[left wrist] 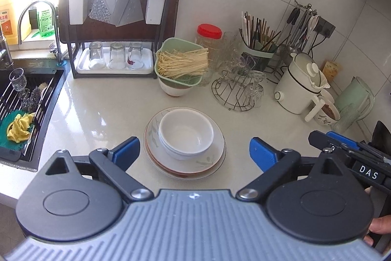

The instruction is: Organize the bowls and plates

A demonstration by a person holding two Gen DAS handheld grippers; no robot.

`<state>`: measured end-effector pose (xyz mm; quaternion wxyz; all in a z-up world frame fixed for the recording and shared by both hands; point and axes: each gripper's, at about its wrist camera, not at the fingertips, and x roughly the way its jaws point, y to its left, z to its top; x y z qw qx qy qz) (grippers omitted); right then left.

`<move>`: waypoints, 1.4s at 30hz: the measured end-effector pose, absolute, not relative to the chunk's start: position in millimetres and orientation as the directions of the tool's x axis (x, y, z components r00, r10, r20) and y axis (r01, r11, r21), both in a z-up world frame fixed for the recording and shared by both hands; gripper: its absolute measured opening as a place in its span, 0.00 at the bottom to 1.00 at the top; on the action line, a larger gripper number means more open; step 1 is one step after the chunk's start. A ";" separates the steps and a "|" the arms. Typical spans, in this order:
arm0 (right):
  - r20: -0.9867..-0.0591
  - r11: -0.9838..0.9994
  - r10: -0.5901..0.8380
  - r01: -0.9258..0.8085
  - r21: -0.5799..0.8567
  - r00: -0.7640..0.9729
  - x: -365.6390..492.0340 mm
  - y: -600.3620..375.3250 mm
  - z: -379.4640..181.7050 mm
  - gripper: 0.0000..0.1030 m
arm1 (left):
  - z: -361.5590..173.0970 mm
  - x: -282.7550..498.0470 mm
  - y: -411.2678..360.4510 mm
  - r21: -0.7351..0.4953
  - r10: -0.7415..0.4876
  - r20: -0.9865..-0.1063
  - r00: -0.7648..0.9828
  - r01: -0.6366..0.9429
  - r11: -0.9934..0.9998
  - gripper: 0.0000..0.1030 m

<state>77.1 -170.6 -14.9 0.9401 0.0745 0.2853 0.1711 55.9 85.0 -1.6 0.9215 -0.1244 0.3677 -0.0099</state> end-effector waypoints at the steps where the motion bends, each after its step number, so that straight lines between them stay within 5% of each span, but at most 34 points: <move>1: -0.511 0.930 0.365 -0.279 0.239 0.778 76.0 -171.4 -15.2 0.60 | -2.0 55.0 84.4 -0.236 -0.108 -0.676 0.729 -0.076 0.969 0.95; 5: -0.519 0.932 0.361 -0.276 0.235 0.775 74.4 -173.3 -16.0 0.62 | -2.3 53.9 82.6 -0.238 -0.111 -0.678 0.726 -0.075 0.968 0.96; 8: -0.514 0.935 0.352 -0.272 0.227 0.782 72.7 -175.0 -15.9 0.74 | -2.2 53.8 81.0 -0.242 -0.113 -0.679 0.725 -0.076 0.967 0.96; 37: -0.536 0.932 0.362 -0.285 0.225 0.762 78.7 -170.6 -17.5 0.74 | -0.8 57.6 84.9 -0.179 -0.047 -0.702 0.711 -0.112 0.977 0.96; 42: -0.540 0.916 0.400 -0.313 0.250 0.740 81.5 -169.1 -19.9 0.84 | 0.4 54.9 88.0 -0.171 -0.030 -0.696 0.718 -0.125 0.977 0.96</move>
